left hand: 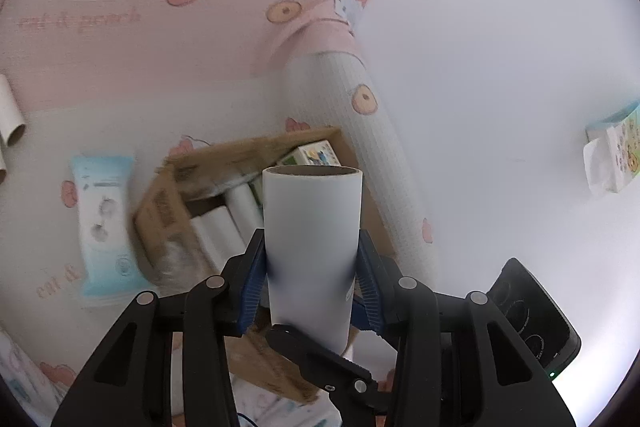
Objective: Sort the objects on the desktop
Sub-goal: 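Carry the held tube with both grippers over to the cardboard box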
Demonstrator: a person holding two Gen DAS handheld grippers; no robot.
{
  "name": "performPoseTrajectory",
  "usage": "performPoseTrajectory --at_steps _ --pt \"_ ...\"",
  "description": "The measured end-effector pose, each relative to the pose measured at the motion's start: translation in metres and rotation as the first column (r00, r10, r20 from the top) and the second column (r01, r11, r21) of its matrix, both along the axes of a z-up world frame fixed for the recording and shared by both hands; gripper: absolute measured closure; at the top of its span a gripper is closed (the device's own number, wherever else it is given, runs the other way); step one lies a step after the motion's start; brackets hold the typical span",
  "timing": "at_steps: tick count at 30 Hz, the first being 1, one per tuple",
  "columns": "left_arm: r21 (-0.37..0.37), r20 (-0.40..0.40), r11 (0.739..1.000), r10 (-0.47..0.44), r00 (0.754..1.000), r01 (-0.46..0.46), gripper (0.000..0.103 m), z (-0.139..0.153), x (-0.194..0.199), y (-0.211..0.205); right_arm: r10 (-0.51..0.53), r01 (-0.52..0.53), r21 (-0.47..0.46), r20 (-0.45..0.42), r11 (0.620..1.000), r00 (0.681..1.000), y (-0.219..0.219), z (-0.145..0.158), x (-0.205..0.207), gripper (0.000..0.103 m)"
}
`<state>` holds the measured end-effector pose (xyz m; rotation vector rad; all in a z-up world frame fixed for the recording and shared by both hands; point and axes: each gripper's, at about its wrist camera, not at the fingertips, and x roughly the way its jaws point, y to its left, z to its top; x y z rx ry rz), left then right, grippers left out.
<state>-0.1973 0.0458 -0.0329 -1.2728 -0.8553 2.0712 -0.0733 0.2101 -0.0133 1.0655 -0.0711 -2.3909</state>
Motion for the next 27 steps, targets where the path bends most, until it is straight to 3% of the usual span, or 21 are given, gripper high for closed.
performPoseTrajectory --at_steps 8,16,20,23,27 --pt "-0.084 0.027 0.992 -0.090 0.996 0.092 0.057 -0.006 -0.010 0.043 -0.029 0.026 0.063 0.042 0.998 0.999 0.023 -0.003 -0.012 0.063" --pt "-0.127 0.070 0.990 -0.046 0.996 0.055 0.057 -0.023 -0.014 0.055 -0.037 0.033 0.053 0.088 0.998 0.995 0.031 -0.022 -0.009 0.063" --pt "-0.141 0.095 0.988 -0.055 0.994 0.068 0.057 -0.029 -0.015 0.062 -0.059 0.055 0.039 0.112 0.998 0.992 0.038 -0.028 -0.012 0.063" --pt "-0.129 0.134 0.988 -0.068 0.989 0.085 0.057 -0.037 -0.018 0.070 -0.082 0.075 0.078 0.090 0.994 0.993 0.041 -0.033 -0.016 0.063" --pt "-0.174 0.151 0.981 -0.057 0.987 0.083 0.056 -0.045 -0.024 0.082 -0.088 0.080 0.066 0.133 0.995 0.987 0.049 -0.043 -0.028 0.063"
